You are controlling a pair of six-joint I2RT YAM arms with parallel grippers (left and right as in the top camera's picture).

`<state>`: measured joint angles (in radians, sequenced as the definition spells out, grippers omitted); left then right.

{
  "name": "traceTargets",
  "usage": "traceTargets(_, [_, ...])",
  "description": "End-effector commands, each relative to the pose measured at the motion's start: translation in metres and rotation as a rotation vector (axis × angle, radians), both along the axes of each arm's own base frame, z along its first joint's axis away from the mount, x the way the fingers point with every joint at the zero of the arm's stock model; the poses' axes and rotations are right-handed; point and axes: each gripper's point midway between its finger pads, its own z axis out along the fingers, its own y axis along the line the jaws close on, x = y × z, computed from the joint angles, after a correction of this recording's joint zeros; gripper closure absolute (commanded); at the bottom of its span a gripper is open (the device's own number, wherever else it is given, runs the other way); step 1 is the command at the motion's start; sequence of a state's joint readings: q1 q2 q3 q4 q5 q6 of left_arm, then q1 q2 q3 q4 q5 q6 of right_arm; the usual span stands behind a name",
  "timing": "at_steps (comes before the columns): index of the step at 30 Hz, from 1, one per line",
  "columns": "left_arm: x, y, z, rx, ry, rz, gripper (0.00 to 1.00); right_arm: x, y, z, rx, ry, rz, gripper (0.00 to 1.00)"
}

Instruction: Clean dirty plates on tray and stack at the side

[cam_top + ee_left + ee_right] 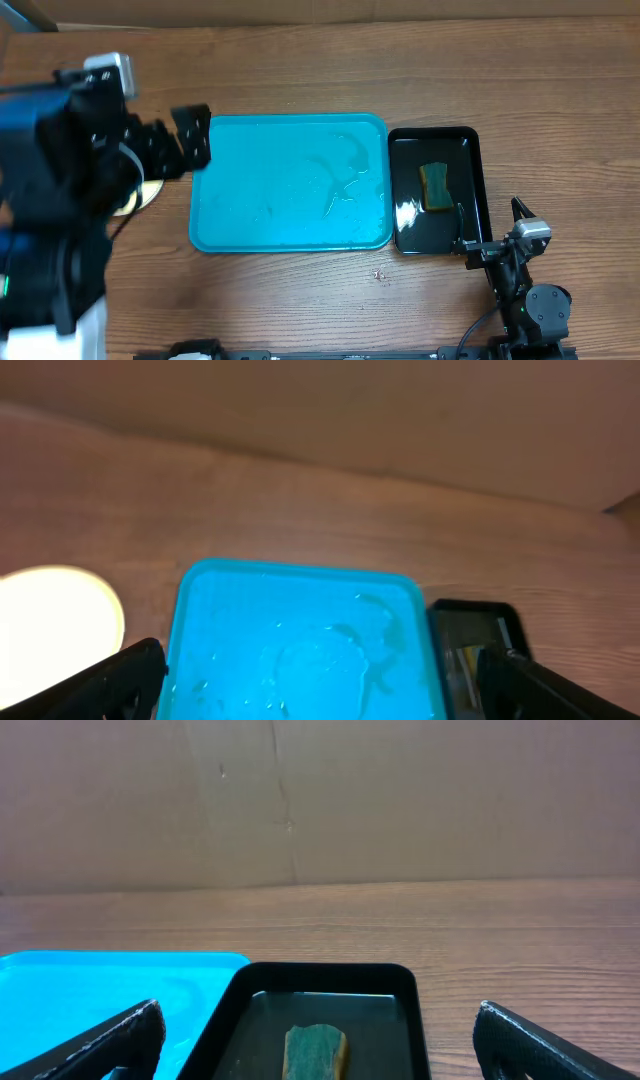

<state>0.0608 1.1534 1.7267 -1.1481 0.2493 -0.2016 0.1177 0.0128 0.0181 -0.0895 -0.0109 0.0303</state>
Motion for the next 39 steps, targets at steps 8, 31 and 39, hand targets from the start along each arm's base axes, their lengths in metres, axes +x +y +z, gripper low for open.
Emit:
traceTargets(8, [-0.081, -0.009, -0.032, 0.025, -0.034, -0.033, 0.00, 0.000, -0.002, -0.002, 0.008, -0.003, -0.012, 0.00])
traceTargets(31, [-0.115, 0.007, -0.019, -0.054, -1.187, 0.089, 0.00, 0.000, -0.002, -0.002, 0.008, -0.003, -0.012, 0.00])
traceTargets(39, [-0.085, 0.026, -0.080, -0.045, -1.069, 0.203, 0.00, 0.000, -0.002, -0.002, 0.008, -0.003, -0.012, 0.00])
